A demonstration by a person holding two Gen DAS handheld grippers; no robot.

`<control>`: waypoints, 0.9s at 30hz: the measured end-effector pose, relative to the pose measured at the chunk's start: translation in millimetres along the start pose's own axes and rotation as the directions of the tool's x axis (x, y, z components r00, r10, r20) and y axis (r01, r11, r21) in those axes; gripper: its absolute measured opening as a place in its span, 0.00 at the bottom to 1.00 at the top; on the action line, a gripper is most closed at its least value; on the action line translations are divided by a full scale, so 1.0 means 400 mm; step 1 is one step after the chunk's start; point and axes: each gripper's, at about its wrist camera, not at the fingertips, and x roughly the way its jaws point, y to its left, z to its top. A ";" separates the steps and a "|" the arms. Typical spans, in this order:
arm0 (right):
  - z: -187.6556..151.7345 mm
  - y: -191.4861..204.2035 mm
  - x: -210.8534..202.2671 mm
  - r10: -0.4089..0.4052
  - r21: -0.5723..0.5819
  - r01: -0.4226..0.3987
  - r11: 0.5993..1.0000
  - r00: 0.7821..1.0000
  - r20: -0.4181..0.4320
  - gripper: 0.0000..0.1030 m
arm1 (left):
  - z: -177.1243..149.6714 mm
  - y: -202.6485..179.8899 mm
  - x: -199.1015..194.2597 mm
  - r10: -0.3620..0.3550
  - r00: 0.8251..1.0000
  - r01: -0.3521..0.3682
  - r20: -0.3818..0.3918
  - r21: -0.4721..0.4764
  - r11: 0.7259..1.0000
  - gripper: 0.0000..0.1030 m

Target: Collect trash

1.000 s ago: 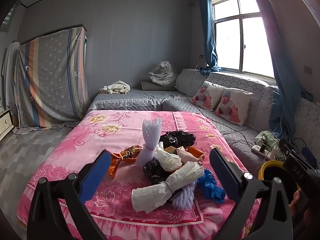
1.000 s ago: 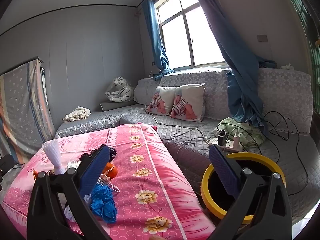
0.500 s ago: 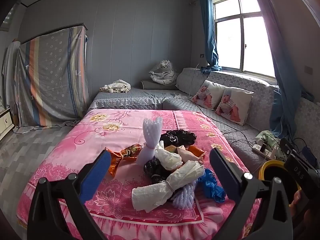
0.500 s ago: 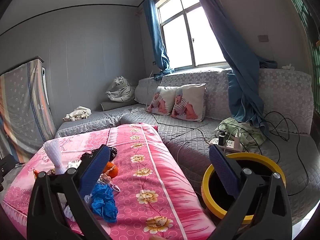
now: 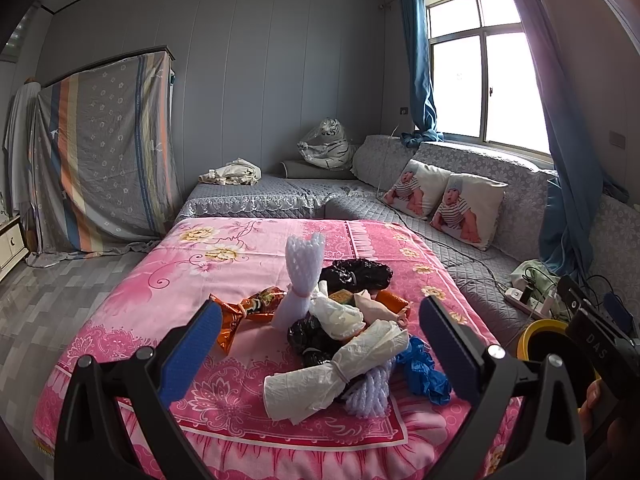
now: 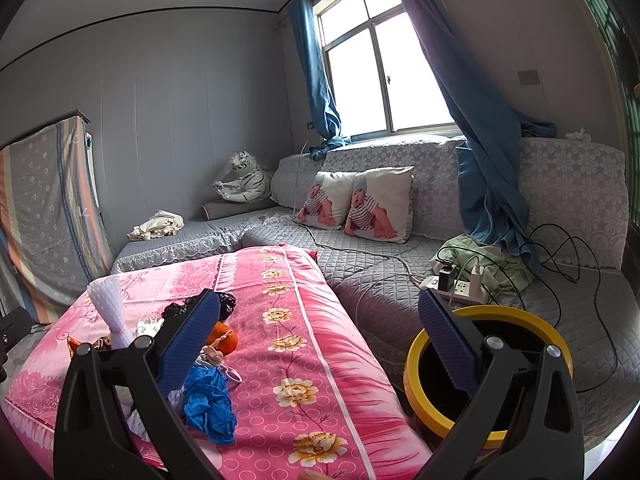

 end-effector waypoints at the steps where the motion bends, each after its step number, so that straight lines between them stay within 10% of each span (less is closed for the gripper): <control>1: 0.000 0.000 0.000 0.001 0.001 -0.001 1.000 1.000 -0.001 0.92 | 0.001 -0.001 0.000 -0.001 1.000 0.001 -0.002 -0.001 1.000 0.92; 15: -0.017 0.026 0.025 0.128 -0.062 -0.129 0.990 0.992 -0.017 0.92 | -0.001 0.065 0.071 -0.053 0.997 0.049 -0.052 -0.062 0.997 0.92; 20: -0.044 0.045 0.075 0.238 -0.075 -0.247 0.966 0.965 -0.111 0.92 | -0.006 0.150 0.097 -0.024 0.999 0.019 -0.032 -0.152 0.988 0.92; 27: -0.109 0.108 0.143 0.357 -0.152 -0.400 0.904 0.900 -0.250 0.92 | 0.006 0.160 0.198 0.033 0.994 -0.031 -0.100 0.024 0.999 0.92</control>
